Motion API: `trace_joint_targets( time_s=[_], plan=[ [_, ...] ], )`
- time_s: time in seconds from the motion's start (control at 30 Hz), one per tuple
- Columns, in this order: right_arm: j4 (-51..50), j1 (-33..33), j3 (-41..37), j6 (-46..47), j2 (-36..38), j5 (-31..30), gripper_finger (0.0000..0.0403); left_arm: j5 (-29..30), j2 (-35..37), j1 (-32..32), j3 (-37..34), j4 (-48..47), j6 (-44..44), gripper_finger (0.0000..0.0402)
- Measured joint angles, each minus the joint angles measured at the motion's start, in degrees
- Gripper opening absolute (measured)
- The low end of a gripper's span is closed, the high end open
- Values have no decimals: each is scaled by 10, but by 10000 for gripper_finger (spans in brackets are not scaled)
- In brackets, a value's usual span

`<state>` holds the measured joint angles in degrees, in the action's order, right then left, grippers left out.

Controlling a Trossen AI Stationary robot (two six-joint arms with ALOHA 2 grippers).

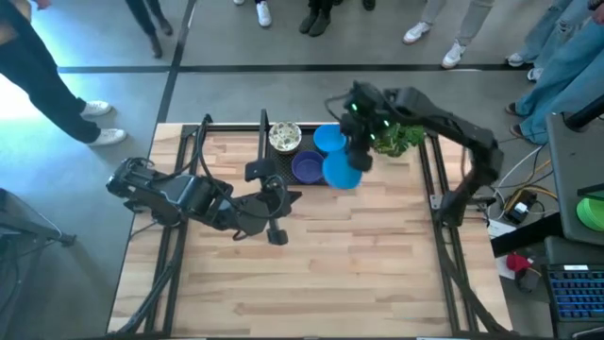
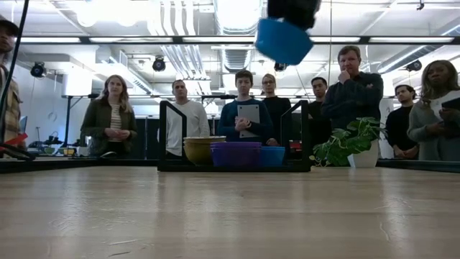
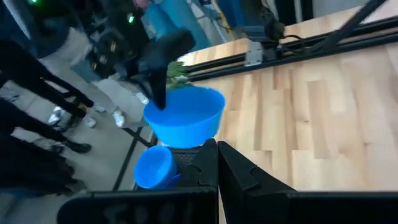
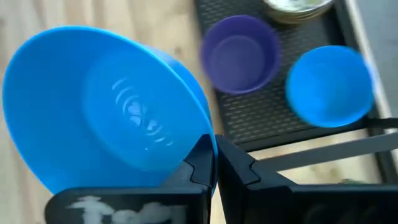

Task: Pick & Place Mini bowls
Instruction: Stack the blue bowl on top of the blue bowls on the shelf

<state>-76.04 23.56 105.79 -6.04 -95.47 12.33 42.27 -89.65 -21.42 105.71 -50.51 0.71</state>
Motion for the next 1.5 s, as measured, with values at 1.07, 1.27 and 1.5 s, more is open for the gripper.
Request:
trace_joint_targets(
  time_s=[1.07, 1.27, 1.5],
  plan=[
    [-23, 157, 290, -177, -337, -147, 8, 27, 0, 13, 0, 9, -21, 0],
    [-10, 158, 289, -191, -357, -182, 8, 26, 0, 15, 0, 8, -21, 0],
    [-11, 159, 289, -195, -377, -186, 8, 26, 0, 18, 0, 8, -21, 0]
  ],
)
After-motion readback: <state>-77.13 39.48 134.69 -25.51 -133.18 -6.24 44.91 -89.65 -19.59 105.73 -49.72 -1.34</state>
